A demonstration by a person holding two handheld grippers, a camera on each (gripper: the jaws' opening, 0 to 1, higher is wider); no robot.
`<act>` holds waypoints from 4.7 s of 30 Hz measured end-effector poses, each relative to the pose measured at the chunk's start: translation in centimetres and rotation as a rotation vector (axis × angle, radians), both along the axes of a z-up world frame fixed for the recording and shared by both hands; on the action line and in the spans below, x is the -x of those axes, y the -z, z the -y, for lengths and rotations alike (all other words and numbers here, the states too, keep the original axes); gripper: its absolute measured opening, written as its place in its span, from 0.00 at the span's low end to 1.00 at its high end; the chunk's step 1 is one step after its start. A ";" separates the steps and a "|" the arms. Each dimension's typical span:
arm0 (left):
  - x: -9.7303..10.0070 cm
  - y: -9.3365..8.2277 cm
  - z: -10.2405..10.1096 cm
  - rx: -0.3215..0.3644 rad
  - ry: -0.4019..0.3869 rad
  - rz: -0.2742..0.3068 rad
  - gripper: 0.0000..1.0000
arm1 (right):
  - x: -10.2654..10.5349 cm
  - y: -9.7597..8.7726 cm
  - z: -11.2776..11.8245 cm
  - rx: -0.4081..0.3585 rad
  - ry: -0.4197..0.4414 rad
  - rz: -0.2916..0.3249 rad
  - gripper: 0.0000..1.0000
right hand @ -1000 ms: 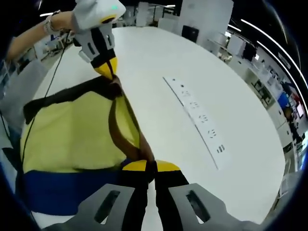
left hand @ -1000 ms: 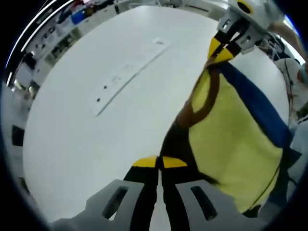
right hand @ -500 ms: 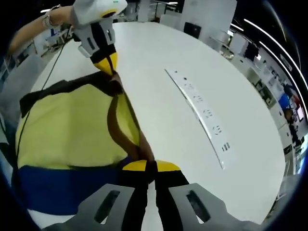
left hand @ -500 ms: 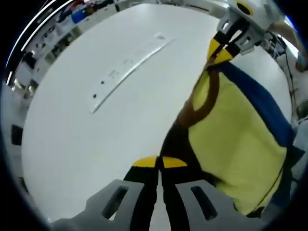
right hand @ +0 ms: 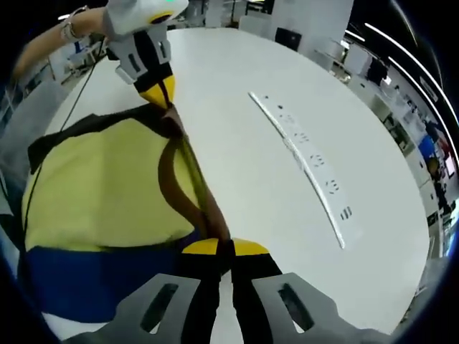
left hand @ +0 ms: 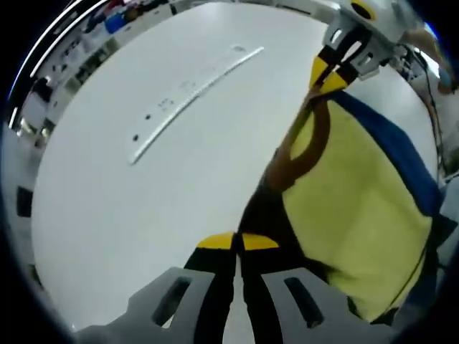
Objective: Fold the garment on the visible template until the final outline fits inside the template.
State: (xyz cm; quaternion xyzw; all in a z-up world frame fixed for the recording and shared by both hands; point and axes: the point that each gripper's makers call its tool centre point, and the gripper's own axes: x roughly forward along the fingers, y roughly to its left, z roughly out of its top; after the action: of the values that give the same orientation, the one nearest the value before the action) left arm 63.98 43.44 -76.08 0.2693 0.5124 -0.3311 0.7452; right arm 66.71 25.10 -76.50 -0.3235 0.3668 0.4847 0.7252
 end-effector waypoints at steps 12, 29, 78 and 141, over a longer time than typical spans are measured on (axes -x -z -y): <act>0.3 0.7 0.0 0.018 -0.019 -0.005 0.00 | 0.3 0.4 0.1 -0.026 0.035 -0.033 0.05; 0.1 0.4 0.0 0.033 -0.012 0.030 0.00 | 0.4 0.1 0.0 -0.008 0.029 0.010 0.05; 4.0 -9.8 1.0 0.066 0.054 0.252 0.07 | 4.8 -8.6 -1.9 -0.130 0.049 0.158 0.20; 17.6 -13.7 -0.1 0.108 0.034 0.302 0.56 | 18.0 -12.1 -3.0 -0.169 0.077 0.224 0.64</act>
State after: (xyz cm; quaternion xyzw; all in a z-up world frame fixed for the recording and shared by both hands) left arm 46.36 43.52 -62.36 0.2843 0.3712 -0.3264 0.8215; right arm 48.71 28.06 -64.43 -0.2990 0.2538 0.4464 0.8043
